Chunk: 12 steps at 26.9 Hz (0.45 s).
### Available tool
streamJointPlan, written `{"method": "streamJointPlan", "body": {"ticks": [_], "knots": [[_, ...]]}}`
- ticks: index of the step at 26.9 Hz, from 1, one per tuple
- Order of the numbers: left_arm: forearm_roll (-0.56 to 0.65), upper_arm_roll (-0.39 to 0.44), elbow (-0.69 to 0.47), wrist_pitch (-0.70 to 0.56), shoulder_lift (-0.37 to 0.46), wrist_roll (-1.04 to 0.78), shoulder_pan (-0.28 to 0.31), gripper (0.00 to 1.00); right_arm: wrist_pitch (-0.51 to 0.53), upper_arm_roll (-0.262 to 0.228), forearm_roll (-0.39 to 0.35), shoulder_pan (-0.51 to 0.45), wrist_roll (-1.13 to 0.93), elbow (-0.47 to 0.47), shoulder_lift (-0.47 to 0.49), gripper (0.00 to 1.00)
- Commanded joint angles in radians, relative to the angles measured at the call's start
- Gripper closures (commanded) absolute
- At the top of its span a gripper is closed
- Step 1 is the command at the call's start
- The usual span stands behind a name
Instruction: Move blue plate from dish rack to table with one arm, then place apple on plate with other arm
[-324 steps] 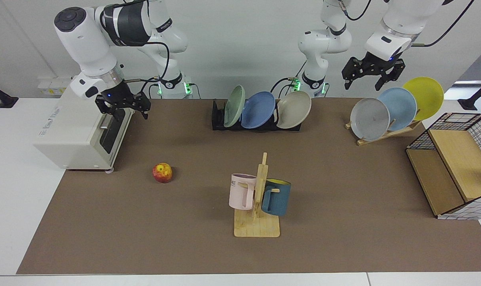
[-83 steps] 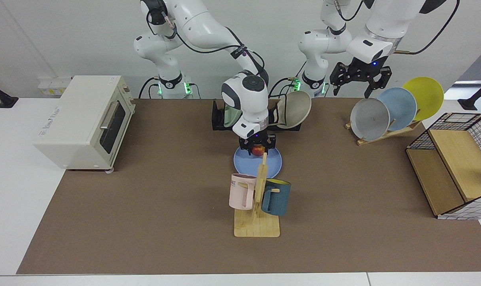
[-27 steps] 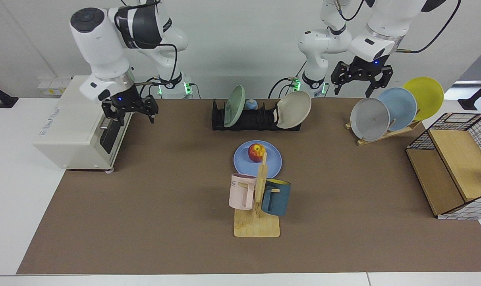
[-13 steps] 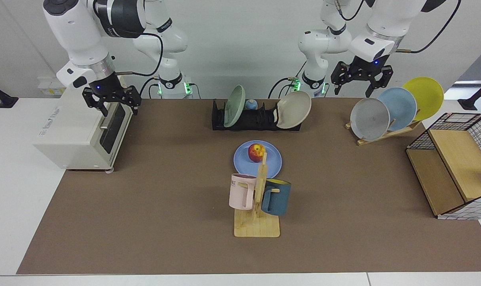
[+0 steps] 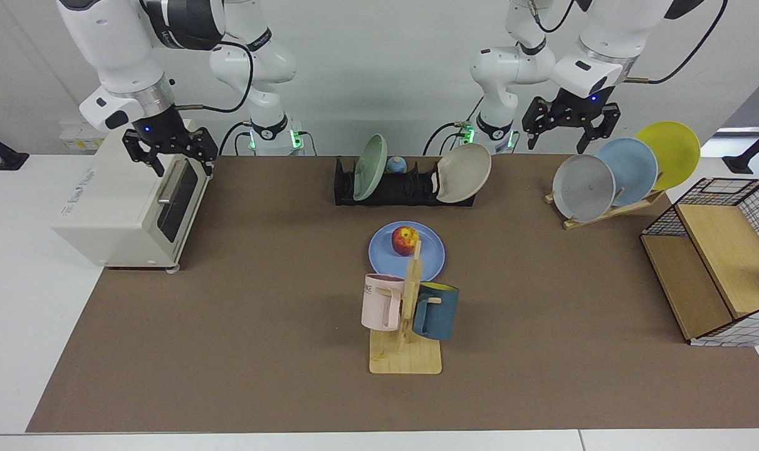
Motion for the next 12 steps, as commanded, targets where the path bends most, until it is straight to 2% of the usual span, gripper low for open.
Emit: {"method": "streamJointPlan", "body": {"ticks": [1, 12], "knots": [[0.022, 0.01, 0.013, -0.024, -0.003, -0.005, -0.012, 0.0, -0.003, 0.012, 0.01, -0.023, 0.023, 0.019, -0.001, 0.0], [0.022, 0.01, 0.013, -0.024, -0.003, -0.005, -0.012, 0.0, 0.004, 0.012, -0.007, -0.025, 0.021, 0.019, -0.003, 0.0]]}}
